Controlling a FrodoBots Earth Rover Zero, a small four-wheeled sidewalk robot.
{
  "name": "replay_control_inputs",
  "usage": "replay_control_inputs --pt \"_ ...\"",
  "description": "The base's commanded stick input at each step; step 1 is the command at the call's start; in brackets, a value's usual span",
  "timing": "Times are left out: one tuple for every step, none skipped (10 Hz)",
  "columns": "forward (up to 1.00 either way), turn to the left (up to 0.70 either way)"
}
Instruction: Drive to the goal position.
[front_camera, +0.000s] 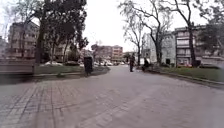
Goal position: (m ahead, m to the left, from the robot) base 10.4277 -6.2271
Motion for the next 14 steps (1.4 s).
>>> replay_control_inputs --pt "0.7 0.23" --pt "0.7 0.0" --pt "0.7 0.0" --pt "0.7 0.0" --pt "0.7 0.0" --pt "0.7 0.0" --pt "0.7 0.0" --pt "0.7 0.0" --pt "0.7 0.0" --pt "0.7 0.0" --pt "0.7 0.0" --pt "0.7 0.0" --pt "0.7 0.0" --pt "0.7 0.0"
